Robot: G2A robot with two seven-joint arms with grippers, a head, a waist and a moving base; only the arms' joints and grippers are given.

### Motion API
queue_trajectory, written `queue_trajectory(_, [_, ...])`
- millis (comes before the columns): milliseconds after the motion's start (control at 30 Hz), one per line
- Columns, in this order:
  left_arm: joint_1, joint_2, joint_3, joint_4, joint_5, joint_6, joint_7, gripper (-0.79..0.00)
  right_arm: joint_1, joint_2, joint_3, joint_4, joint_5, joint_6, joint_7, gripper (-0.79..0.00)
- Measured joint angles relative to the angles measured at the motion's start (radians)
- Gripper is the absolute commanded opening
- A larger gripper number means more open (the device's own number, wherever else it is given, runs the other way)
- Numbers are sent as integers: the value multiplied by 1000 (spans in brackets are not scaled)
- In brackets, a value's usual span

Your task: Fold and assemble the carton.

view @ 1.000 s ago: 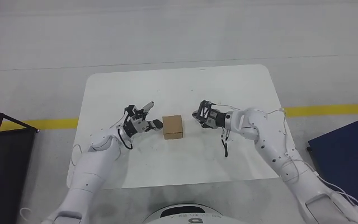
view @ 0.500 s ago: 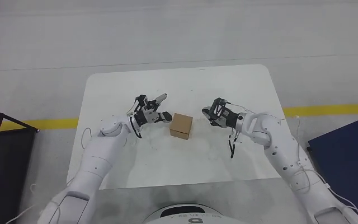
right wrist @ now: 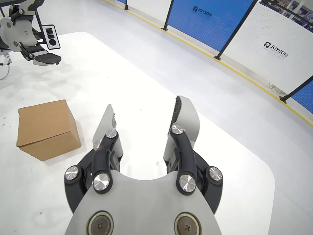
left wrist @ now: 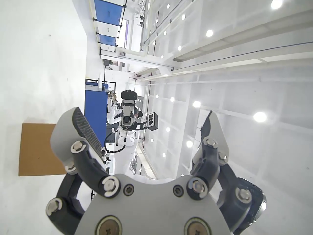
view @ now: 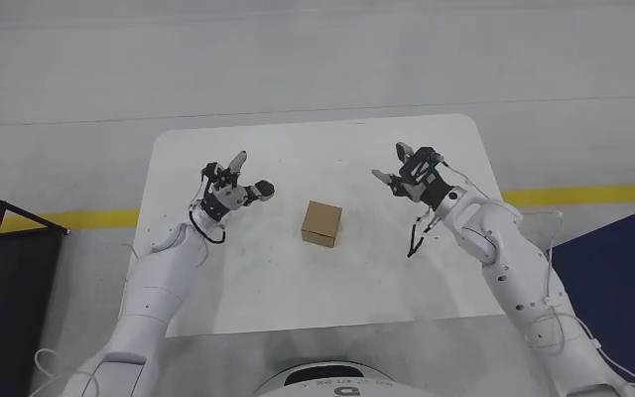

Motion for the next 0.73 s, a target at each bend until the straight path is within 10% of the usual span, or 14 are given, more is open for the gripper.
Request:
queue_trajectory(233, [0,0,0,0,0,0,0,-1,0,0,0,0,0,0,0,-7])
queue_trajectory(733, [0,0,0,0,0,0,0,0,0,0,0,0,0,0,0,0])
